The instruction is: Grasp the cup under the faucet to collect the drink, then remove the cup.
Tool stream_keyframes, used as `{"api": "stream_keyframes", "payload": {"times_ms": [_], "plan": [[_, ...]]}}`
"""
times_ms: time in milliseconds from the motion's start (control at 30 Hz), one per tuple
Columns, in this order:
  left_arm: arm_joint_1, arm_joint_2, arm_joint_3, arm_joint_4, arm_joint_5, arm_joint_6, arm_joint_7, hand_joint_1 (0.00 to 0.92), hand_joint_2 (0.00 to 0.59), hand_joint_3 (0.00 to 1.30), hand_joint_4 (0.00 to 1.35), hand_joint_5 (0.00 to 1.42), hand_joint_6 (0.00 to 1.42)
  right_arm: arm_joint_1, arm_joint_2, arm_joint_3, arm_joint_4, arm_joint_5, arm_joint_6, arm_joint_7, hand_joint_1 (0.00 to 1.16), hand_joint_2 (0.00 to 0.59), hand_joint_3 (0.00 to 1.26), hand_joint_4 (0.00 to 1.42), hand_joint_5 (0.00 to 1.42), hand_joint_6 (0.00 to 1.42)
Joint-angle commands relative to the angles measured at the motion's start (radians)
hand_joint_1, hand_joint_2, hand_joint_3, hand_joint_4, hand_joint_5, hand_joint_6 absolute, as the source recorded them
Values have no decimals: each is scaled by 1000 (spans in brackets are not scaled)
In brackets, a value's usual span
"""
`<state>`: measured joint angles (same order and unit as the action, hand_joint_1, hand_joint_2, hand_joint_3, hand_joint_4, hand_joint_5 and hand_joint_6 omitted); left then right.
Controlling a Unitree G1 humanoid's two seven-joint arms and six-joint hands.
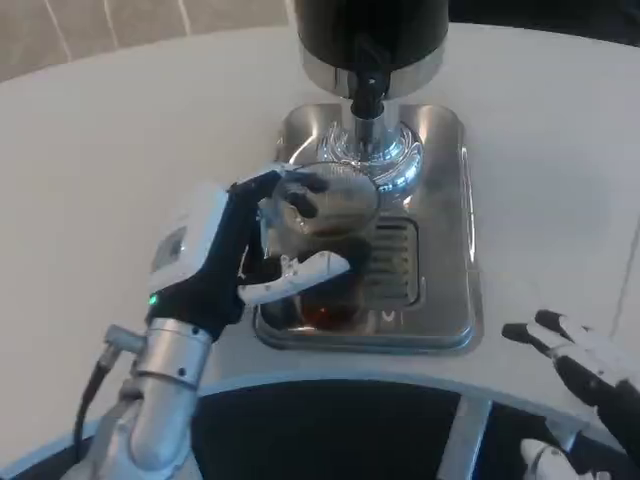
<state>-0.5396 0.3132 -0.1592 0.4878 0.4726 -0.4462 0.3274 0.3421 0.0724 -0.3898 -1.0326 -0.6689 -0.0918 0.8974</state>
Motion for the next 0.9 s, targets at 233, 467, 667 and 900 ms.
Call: {"api": "stream_keyframes", "payload": {"times_ms": [233,467,667,900], "plan": [[98,97,95,-70,-105,-136,-96,549,88,953,1116,1355,597,-110,32,30,-15,-71,55,31,287,531,89,0,0,63],[153,132,148,-116,-161,-177,-163,551,78,948,1116,1355,598,-168,19,71,-15,-142,74,57,279,521,86,0,0,63],[217,151,189,-180,-213,-203,-231,559,70,943,1116,1355,610,-224,-7,95,-15,-191,72,87,274,518,84,0,0,63],[292,158,222,-270,-257,-227,-298,560,63,943,1116,1355,618,-232,-13,112,-15,-208,37,94,267,517,76,0,0,49]]}}
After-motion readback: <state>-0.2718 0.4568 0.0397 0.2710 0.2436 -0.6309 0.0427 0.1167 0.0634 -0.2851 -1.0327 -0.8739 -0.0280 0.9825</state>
